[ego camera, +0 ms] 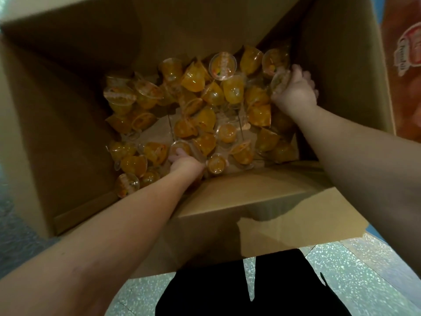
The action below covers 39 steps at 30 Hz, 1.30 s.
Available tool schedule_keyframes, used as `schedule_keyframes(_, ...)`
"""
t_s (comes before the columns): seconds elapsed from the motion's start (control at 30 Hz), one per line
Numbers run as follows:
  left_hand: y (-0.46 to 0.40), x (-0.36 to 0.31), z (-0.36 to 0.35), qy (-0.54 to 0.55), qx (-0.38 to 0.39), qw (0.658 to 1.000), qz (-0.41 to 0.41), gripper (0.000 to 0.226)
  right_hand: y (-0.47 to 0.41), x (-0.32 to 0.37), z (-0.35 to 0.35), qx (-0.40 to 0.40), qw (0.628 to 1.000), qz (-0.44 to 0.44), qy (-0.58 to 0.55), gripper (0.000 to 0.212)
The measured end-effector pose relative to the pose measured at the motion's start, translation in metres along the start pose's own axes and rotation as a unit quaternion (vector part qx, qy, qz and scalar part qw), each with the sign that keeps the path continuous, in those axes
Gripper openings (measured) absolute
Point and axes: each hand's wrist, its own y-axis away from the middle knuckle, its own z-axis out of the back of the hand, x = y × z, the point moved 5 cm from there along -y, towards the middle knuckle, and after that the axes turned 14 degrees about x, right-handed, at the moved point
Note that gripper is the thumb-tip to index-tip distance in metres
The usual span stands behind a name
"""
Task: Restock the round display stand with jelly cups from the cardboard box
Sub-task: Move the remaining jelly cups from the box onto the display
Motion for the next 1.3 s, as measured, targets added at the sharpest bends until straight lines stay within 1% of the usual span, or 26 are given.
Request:
schedule_keyframes(0.17,0.01,0.006,0.009,0.07,-0.007,0.998,-0.006,0.103,0.044,-0.011,0.026,-0.037,0.995,0.079,-0.046,0.089)
schedule_keyframes(0.27,0.019,0.011,0.016,0.114,-0.003,0.993,-0.02,0.104,0.082,-0.024,0.045,-0.059,0.989,0.101,-0.086,0.086)
schedule_keyframes(0.33,0.03,0.012,0.016,0.141,-0.002,0.989,-0.031,0.103,0.11,-0.034,0.055,-0.058,0.985,0.119,-0.113,0.086)
schedule_keyframes(0.43,0.047,0.007,0.008,0.155,0.01,0.987,-0.047,0.093,0.147,-0.049,0.062,-0.042,0.979,0.146,-0.137,0.087)
schedule_keyframes(0.53,0.061,-0.005,-0.001,0.107,0.025,0.991,-0.076,0.074,0.168,-0.065,0.06,-0.025,0.976,0.153,-0.155,0.086)
schedule_keyframes(0.57,0.061,-0.009,-0.003,0.098,0.028,0.992,-0.079,0.071,0.171,-0.069,0.059,-0.019,0.976,0.153,-0.153,0.085)
schedule_keyframes(0.67,0.066,-0.02,-0.007,0.065,0.034,0.995,-0.072,0.07,0.175,-0.077,0.054,-0.012,0.979,0.153,-0.137,0.085)
schedule_keyframes(0.8,0.062,-0.031,-0.021,0.047,0.051,0.997,-0.046,0.068,0.178,-0.08,0.047,-0.002,0.979,0.168,-0.119,0.086)
schedule_keyframes(0.9,0.059,-0.038,-0.037,0.009,0.061,0.998,-0.034,0.074,0.178,-0.079,0.042,0.005,0.977,0.179,-0.119,0.086)
schedule_keyframes(1.0,0.06,-0.056,-0.041,-0.024,0.025,0.999,-0.018,0.093,0.177,-0.079,0.04,0.008,0.978,0.179,-0.107,0.086)
schedule_keyframes(1.03,0.061,-0.063,-0.041,-0.033,0.021,0.999,-0.02,0.095,0.176,-0.079,0.039,0.009,0.978,0.177,-0.108,0.086)
schedule_keyframes(1.07,0.062,-0.071,-0.044,-0.04,0.033,0.998,-0.027,0.091,0.175,-0.079,0.039,0.009,0.978,0.175,-0.109,0.086)
schedule_keyframes(1.17,0.064,-0.084,-0.066,-0.027,0.137,0.989,-0.056,0.059,0.173,-0.078,0.036,0.012,0.98,0.169,-0.104,0.086)
schedule_keyframes(1.23,0.064,-0.088,-0.077,-0.017,0.15,0.986,-0.067,0.044,0.171,-0.079,0.034,0.012,0.981,0.165,-0.098,0.086)
schedule_keyframes(1.3,0.063,-0.089,-0.079,-0.013,0.144,0.986,-0.083,0.037,0.17,-0.08,0.033,0.01,0.983,0.161,-0.09,0.087)
